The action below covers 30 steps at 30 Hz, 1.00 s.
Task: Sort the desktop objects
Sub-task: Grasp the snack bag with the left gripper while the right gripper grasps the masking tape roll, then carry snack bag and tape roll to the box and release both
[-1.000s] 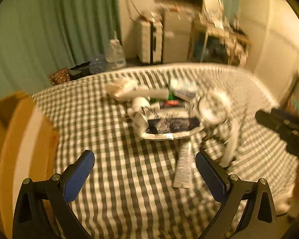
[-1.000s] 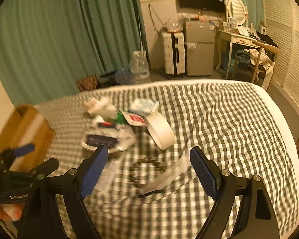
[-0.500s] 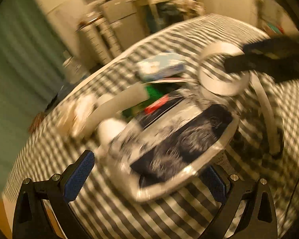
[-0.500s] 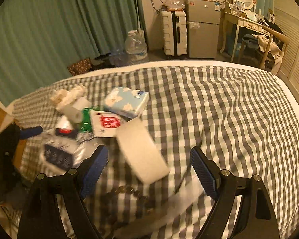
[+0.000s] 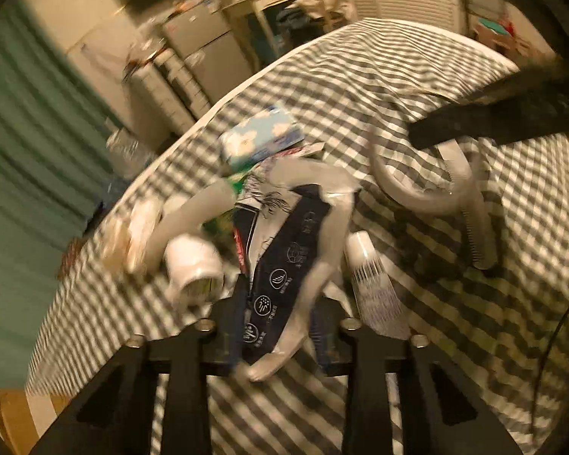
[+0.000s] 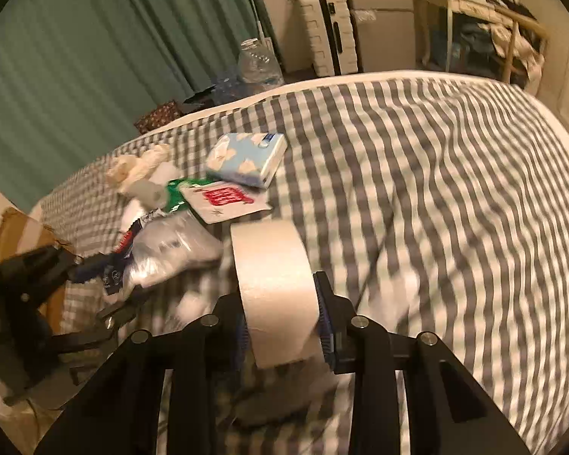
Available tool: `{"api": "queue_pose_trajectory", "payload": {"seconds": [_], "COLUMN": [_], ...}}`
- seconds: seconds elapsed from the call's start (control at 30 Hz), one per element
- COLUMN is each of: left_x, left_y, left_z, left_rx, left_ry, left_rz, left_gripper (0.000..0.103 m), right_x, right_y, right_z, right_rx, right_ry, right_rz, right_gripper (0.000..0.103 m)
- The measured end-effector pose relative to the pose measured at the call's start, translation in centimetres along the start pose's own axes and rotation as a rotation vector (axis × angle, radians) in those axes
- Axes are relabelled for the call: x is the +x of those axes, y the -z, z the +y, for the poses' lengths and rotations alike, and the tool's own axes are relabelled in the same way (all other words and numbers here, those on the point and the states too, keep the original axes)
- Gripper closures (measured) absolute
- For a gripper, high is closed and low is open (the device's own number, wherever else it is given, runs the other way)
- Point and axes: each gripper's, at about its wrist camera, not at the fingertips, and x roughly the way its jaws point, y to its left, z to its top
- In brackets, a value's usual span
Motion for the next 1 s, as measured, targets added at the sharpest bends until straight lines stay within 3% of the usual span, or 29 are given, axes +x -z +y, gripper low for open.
{"api": "queue_pose_trajectory", "payload": {"seconds": [0.13, 0.27, 0.4, 0.57, 0.73, 0.87, 1.0], "left_x": [-2.0, -5.8, -9.7, -16.2, -22.8, -26.8, -28.1], "left_y": [0.5, 1.7, 3.4, 4.8, 6.8, 9.9, 14.6], "left_z": [1.7, 3.3, 3.9, 6.6, 11.6, 15.8, 19.7], "left_rx": [-0.167, -0.302, -0.344, -0.390, -0.481, -0.520, -0.572], "left_ry": [0.034, 0.025, 0.009, -0.016, -0.049, -0.101, -0.162], "left_rz": [0.050, 0.038, 0.017, -0.041, -0.112, -0.142, -0.124], "left_gripper": [0.078, 0.078, 0.077, 0.077, 0.077, 0.077, 0.077], "right_x": [-2.4, -5.3, -8.5, -12.2, -15.5, -16.9, -16.7], "right_y": [1.2, 2.2, 3.5, 4.4, 3.6, 3.0, 2.7], "right_z": [1.7, 4.6, 9.0, 14.0, 18.8, 23.8, 29.2], "right_rx": [-0.026, -0.067, -0.186, -0.257, -0.262, -0.309, -0.381], "right_ry": [-0.004, -0.018, 0.032, -0.021, -0.108, -0.126, -0.135], "right_rz": [0.013, -0.015, -0.046, -0.077, -0.121, -0.154, -0.168], "right_gripper": [0.074, 0.074, 0.074, 0.074, 0.074, 0.074, 0.074]}}
